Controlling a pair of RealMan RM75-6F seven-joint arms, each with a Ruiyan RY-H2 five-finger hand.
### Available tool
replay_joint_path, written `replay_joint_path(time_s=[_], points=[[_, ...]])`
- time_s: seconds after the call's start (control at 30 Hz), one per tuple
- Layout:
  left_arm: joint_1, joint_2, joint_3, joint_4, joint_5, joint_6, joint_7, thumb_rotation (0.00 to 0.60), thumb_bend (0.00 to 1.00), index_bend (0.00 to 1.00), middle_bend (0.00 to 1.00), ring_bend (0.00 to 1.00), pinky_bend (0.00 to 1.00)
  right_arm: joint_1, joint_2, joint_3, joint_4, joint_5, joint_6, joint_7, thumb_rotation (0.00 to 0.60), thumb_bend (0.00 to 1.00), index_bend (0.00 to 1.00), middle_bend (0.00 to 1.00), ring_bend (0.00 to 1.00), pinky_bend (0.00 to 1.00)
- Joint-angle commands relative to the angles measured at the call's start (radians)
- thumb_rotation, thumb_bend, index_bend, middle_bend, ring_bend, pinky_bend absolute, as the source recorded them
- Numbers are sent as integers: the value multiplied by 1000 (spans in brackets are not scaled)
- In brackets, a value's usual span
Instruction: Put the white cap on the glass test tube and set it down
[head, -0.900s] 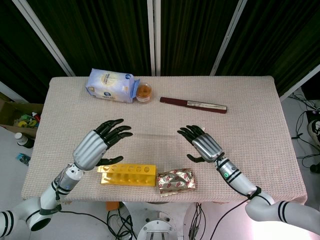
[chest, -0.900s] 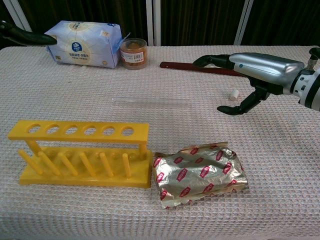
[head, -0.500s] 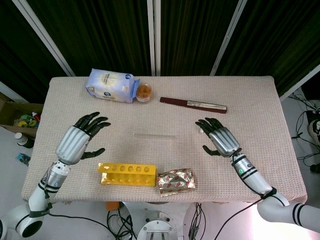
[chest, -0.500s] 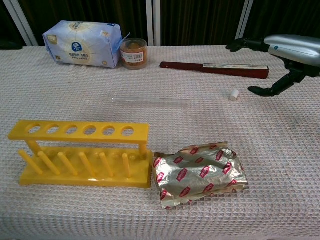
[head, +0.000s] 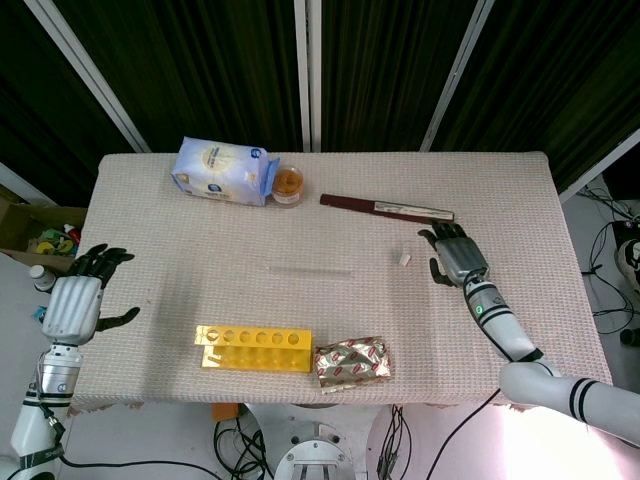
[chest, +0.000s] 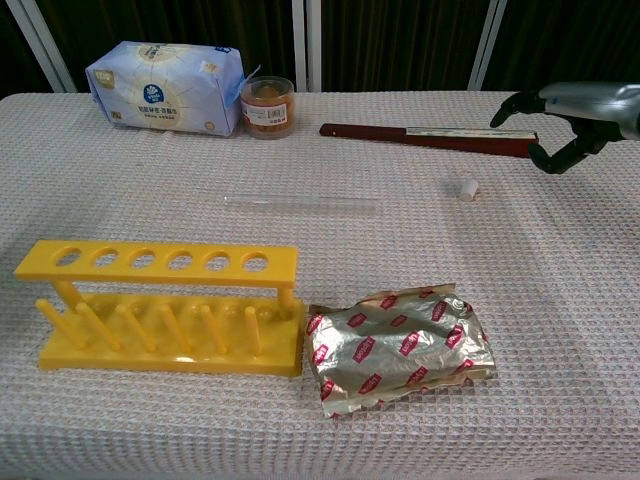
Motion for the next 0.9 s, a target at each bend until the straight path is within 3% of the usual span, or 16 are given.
replay_joint_path(time_s=[0.03,0.47,0.9], points=[[5,-7,2,10,16,3,-26,600,119,252,193,126,206,46,-48,1,60,58,-54,-20,600,680,202,8,0,61],[-7,-20,-1,26,60,-20,-65,600,119,252,188,126,206,89,-126,-51,167,109,-104,-16,600,681,242,34,0,61],[-5,-18,-6,28,61,-28,-80,600,119,252,183,126,206,82,-103,-84,87,28,-70,0,600,670,243,40,0,61]])
